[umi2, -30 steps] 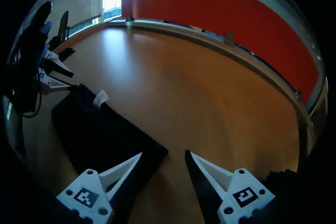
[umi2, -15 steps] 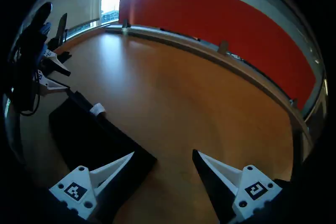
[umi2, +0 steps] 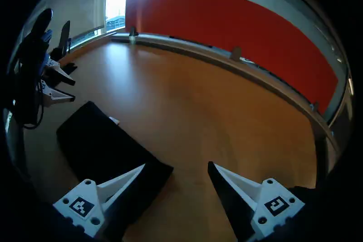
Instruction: Fold towel
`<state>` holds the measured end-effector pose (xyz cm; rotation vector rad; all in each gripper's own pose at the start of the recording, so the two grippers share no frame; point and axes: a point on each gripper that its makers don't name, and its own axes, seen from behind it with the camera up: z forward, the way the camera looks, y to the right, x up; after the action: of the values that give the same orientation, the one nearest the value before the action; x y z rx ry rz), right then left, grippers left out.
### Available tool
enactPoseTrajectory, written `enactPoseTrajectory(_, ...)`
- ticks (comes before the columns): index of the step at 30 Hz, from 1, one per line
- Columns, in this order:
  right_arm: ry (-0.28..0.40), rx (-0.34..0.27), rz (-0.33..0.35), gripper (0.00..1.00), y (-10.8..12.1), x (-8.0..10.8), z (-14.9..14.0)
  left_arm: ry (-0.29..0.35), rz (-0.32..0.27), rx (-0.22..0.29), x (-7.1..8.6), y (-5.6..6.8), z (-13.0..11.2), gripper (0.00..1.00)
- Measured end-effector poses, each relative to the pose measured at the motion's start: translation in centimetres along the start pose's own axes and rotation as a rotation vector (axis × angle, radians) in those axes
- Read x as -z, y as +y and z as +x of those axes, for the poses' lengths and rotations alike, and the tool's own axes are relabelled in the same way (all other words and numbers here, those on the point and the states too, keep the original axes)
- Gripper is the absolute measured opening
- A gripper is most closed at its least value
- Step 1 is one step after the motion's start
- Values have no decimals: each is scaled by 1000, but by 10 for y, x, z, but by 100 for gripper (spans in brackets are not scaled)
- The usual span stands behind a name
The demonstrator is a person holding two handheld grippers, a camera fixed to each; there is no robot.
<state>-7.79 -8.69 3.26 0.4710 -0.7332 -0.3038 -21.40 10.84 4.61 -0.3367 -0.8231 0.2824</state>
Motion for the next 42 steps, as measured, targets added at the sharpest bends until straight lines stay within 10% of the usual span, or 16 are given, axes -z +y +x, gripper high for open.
enactPoseTrajectory(42, -21, -10, 60, 97, -67, 64, -67, -25, 1, 151, 85, 40, -103, 77)
